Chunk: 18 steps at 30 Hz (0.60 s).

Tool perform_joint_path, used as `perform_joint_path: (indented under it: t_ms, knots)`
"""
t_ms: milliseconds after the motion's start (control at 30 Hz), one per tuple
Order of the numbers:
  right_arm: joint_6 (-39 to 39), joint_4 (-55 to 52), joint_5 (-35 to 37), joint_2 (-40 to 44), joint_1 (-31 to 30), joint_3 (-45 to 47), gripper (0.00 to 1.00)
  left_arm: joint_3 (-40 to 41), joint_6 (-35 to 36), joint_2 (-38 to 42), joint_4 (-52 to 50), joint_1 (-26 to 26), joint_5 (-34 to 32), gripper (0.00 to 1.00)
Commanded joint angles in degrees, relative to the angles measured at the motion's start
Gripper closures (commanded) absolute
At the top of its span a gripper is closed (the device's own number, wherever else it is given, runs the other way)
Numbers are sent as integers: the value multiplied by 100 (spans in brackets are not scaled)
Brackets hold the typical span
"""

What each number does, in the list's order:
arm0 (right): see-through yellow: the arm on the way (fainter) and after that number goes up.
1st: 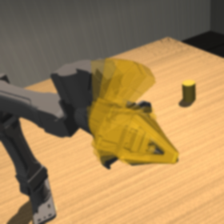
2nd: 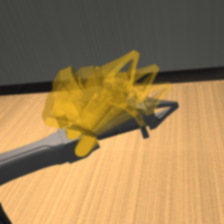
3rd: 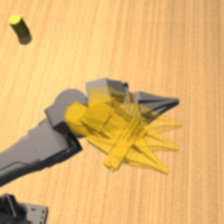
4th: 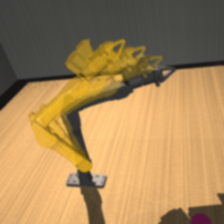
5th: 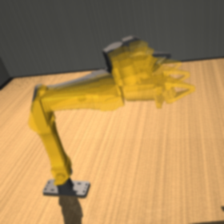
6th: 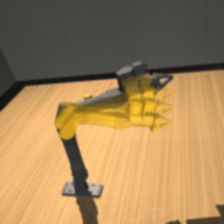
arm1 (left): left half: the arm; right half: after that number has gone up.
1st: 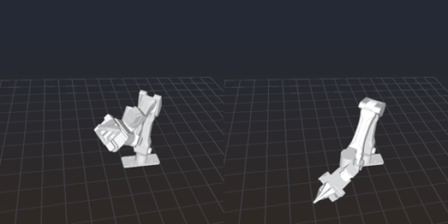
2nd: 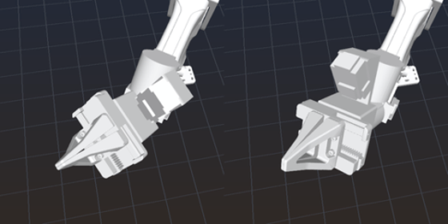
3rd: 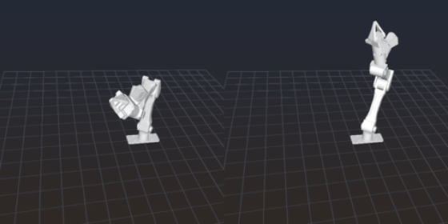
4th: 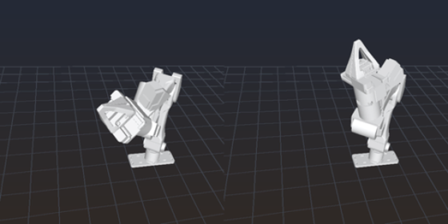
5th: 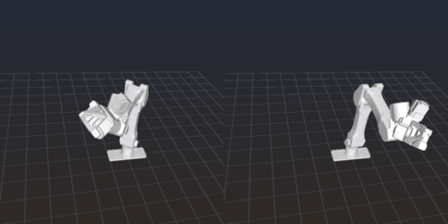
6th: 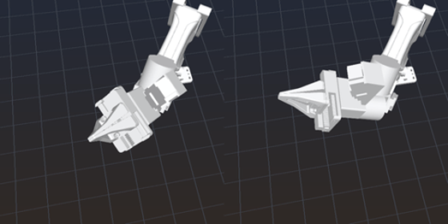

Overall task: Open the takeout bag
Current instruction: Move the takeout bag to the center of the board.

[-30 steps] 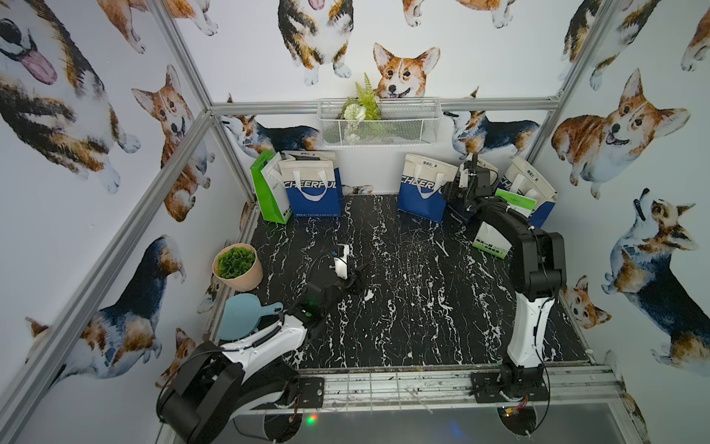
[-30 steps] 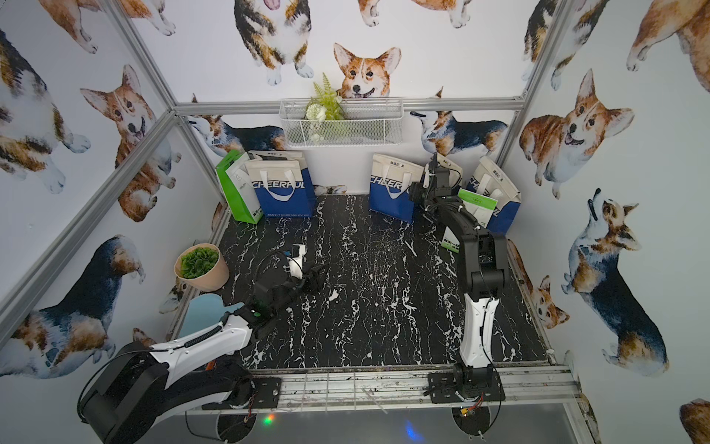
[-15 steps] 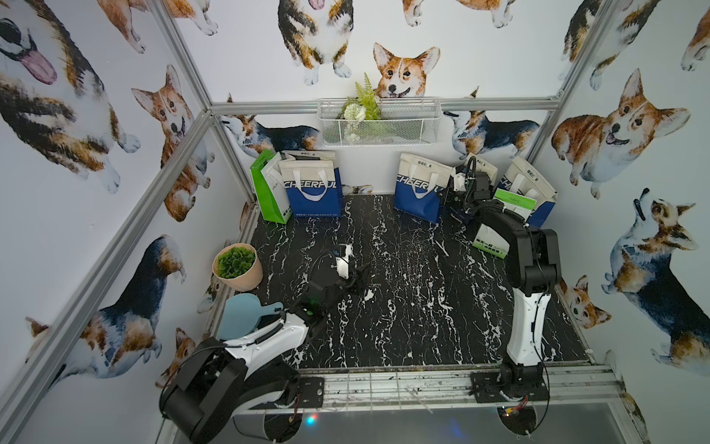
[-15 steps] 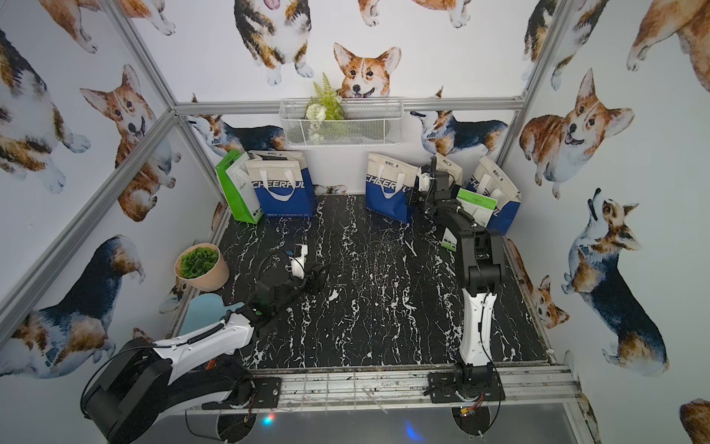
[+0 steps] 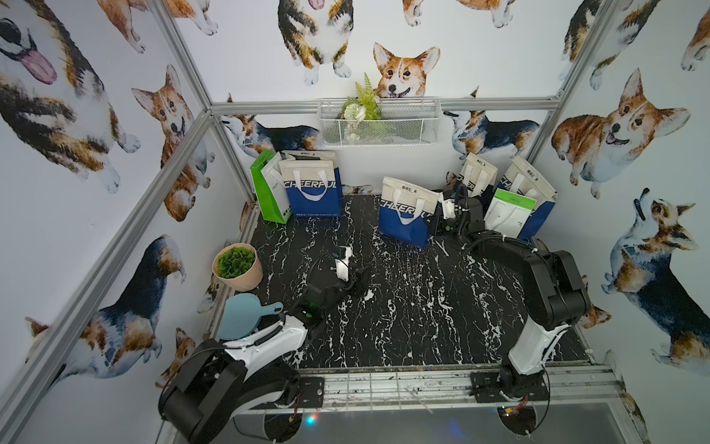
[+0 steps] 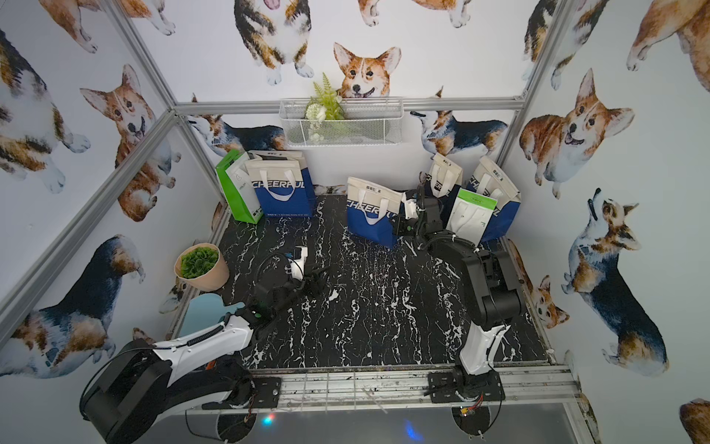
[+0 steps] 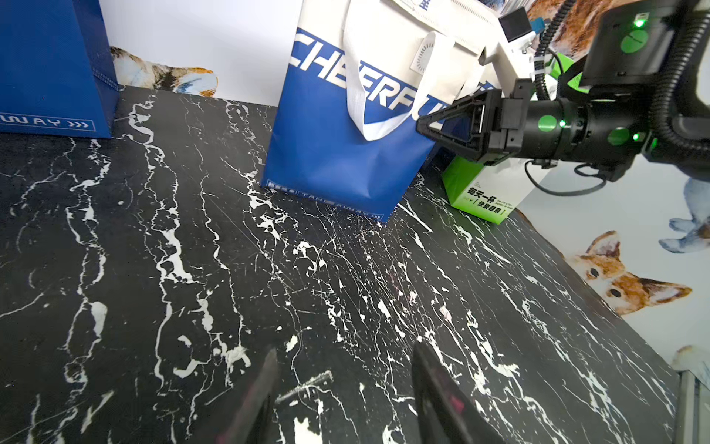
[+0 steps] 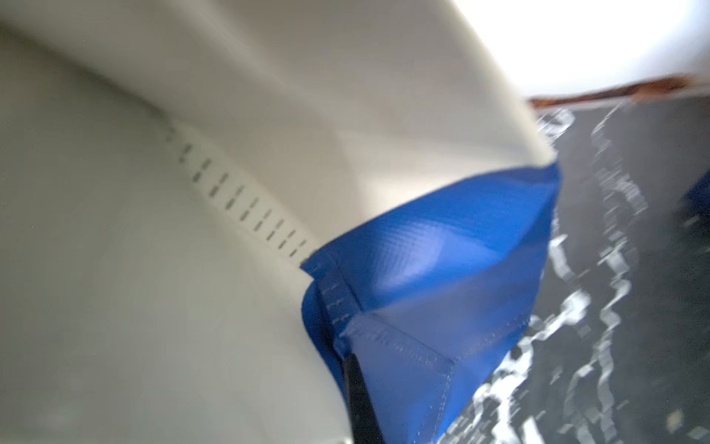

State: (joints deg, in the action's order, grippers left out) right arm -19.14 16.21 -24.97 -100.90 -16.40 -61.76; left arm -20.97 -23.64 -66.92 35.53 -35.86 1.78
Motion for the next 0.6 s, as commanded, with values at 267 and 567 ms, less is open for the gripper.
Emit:
perform_joint_path:
  t_ms: [267, 567]
  knots:
    - [-44, -491, 14, 1879, -936, 1539, 100, 439, -98, -286, 1070, -8, 477, 37]
    - [380, -1551, -443, 3279, -1304, 2621, 100, 798, 11, -949, 2340, -53, 938, 33]
